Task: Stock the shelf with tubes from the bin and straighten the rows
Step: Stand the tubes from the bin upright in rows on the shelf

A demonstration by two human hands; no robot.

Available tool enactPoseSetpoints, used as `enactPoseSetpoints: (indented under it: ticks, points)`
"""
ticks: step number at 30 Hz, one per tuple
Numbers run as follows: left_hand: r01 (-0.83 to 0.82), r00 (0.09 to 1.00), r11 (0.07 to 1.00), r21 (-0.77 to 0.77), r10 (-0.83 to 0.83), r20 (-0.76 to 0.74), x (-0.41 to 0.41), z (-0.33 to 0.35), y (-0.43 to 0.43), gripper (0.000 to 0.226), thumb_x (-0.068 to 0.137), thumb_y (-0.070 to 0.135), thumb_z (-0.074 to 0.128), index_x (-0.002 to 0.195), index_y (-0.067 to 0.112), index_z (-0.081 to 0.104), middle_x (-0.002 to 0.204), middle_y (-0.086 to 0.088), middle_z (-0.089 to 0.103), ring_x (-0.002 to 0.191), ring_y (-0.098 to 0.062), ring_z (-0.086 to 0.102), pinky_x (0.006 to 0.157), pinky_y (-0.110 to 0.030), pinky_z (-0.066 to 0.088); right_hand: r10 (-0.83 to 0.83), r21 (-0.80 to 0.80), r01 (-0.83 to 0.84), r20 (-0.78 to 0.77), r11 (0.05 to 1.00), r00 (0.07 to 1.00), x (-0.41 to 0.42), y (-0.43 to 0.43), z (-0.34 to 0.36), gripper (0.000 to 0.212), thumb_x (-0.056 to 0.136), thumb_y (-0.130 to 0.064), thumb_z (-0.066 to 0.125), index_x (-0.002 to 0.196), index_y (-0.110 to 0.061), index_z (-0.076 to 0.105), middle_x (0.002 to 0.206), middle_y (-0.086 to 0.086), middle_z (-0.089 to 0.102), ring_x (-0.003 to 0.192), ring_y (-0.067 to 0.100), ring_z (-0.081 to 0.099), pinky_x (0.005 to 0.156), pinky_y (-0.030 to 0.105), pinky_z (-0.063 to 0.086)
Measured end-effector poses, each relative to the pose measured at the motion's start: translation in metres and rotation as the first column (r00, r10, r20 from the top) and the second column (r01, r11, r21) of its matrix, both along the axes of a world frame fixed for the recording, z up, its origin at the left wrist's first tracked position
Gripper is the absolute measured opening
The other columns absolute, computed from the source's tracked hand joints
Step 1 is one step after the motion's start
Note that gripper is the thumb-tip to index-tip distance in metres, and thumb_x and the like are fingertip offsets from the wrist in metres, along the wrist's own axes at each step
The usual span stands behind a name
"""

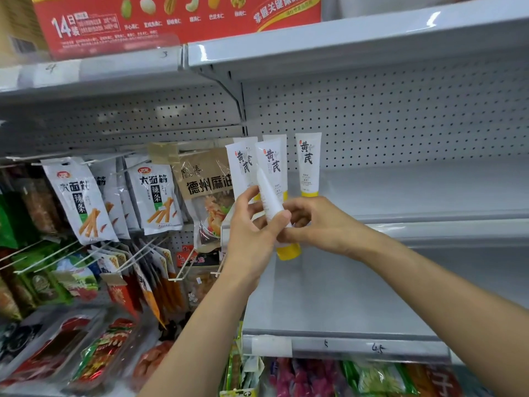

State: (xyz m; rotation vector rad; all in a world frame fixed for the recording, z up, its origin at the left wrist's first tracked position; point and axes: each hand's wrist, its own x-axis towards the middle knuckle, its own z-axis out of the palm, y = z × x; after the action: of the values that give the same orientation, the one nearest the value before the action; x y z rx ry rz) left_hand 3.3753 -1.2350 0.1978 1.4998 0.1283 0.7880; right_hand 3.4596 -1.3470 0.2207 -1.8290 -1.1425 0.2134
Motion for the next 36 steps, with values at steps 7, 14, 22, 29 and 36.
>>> enactPoseSetpoints:
  ticks: [7, 14, 22, 29, 36]
  points:
    - [0.024, 0.998, 0.994, 0.103, -0.018, -0.057, 0.001, 0.006, -0.001, 0.049, 0.087, 0.016, 0.068, 0.130, 0.027, 0.047, 0.120, -0.001, 0.063, 0.102, -0.018, 0.068, 0.088, -0.040, 0.057, -0.116, 0.001, 0.116, -0.021, 0.993, 0.993, 0.004, -0.006, 0.006, 0.024, 0.071, -0.019, 0.076, 0.095, -0.016, 0.071, 0.085, 0.008, 0.073, 0.073, 0.012, 0.064, 0.078, 0.041, 0.056]
    - [-0.170, 0.936, 0.638, 0.751, 0.344, -0.080, -0.010, 0.000, 0.019, 0.038, 0.091, 0.032, 0.062, 0.128, 0.029, 0.053, 0.119, 0.013, 0.058, 0.106, -0.006, 0.057, 0.091, -0.030, 0.049, -0.346, 0.160, 0.353, -0.069, 0.922, 0.936, 0.026, -0.009, 0.021, 0.041, 0.070, -0.018, 0.081, 0.105, -0.014, 0.058, 0.097, 0.004, 0.070, 0.086, 0.019, 0.069, 0.076, 0.037, 0.056]
    - [-0.146, 0.884, 0.495, 0.857, 0.455, -0.112, -0.016, -0.017, 0.023, 0.039, 0.092, 0.039, 0.057, 0.130, 0.031, 0.051, 0.123, 0.016, 0.055, 0.108, -0.006, 0.055, 0.085, -0.034, 0.051, -0.483, 0.133, 0.480, -0.015, 0.867, 0.876, 0.053, 0.006, 0.012, 0.048, 0.070, -0.021, 0.081, 0.107, -0.012, 0.051, 0.098, 0.002, 0.064, 0.084, 0.018, 0.062, 0.067, 0.027, 0.049]
    - [-0.114, 0.856, 0.501, 0.858, 0.487, -0.170, -0.022, -0.024, 0.032, 0.038, 0.092, 0.041, 0.057, 0.128, 0.032, 0.051, 0.120, 0.016, 0.056, 0.105, -0.007, 0.057, 0.085, -0.035, 0.053, -0.494, 0.081, 0.495, -0.029, 0.865, 0.869, 0.059, 0.009, 0.004, 0.048, 0.075, -0.021, 0.077, 0.112, -0.013, 0.047, 0.100, -0.002, 0.059, 0.090, 0.018, 0.060, 0.078, 0.033, 0.051]
    - [-0.106, 0.860, 0.510, 0.854, 0.478, -0.179, -0.029, -0.028, 0.036, 0.040, 0.092, 0.040, 0.058, 0.130, 0.030, 0.052, 0.124, 0.013, 0.058, 0.108, -0.007, 0.057, 0.086, -0.032, 0.052, -0.516, -0.002, 0.516, 0.017, 0.857, 0.857, 0.052, 0.006, 0.004, 0.052, 0.080, -0.022, 0.073, 0.121, -0.012, 0.045, 0.103, 0.000, 0.060, 0.095, 0.020, 0.059, 0.077, 0.030, 0.045]
